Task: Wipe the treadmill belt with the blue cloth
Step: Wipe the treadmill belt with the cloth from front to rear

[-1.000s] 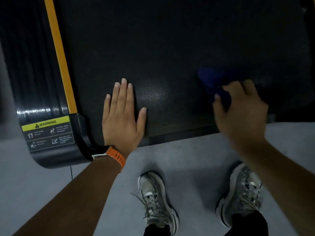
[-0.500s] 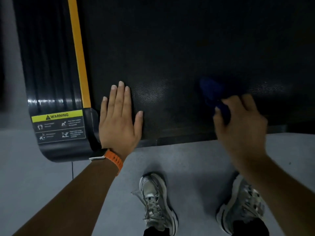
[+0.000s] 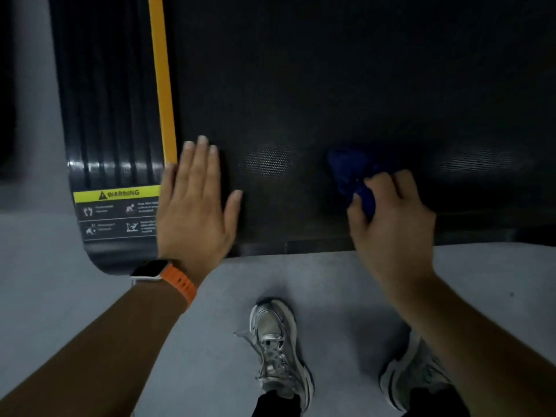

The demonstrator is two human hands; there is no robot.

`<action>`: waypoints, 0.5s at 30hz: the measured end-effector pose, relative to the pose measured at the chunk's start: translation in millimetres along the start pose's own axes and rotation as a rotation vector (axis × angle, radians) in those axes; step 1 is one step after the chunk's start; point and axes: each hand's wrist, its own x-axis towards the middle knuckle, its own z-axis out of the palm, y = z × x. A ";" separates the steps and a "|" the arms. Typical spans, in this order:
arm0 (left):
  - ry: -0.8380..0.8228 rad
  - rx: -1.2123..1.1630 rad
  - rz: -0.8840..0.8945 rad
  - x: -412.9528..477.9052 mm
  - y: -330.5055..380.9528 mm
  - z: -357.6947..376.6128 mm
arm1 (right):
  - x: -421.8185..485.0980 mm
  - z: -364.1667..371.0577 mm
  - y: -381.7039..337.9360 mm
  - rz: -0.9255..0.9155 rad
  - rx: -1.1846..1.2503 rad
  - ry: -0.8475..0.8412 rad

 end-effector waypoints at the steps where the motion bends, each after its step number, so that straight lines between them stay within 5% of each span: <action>1: 0.006 -0.003 -0.028 -3.7 -14.4 -3.8 | -0.9 10.1 -21.8 0.018 0.003 0.005; 5: -0.032 -0.020 0.070 -15.6 -67.9 -12.0 | 5.8 58.9 -125.1 -0.223 0.058 -0.033; 8: -0.015 -0.060 0.118 -14.2 -84.9 -8.1 | 14.1 58.3 -127.4 -0.417 0.073 -0.094; 12: 0.023 -0.124 0.095 -14.7 -85.8 -1.1 | 9.2 14.3 -42.5 -0.215 0.006 -0.107; 15: 0.046 -0.140 0.099 -15.3 -87.4 0.1 | -1.3 24.7 -60.5 -0.046 -0.007 -0.009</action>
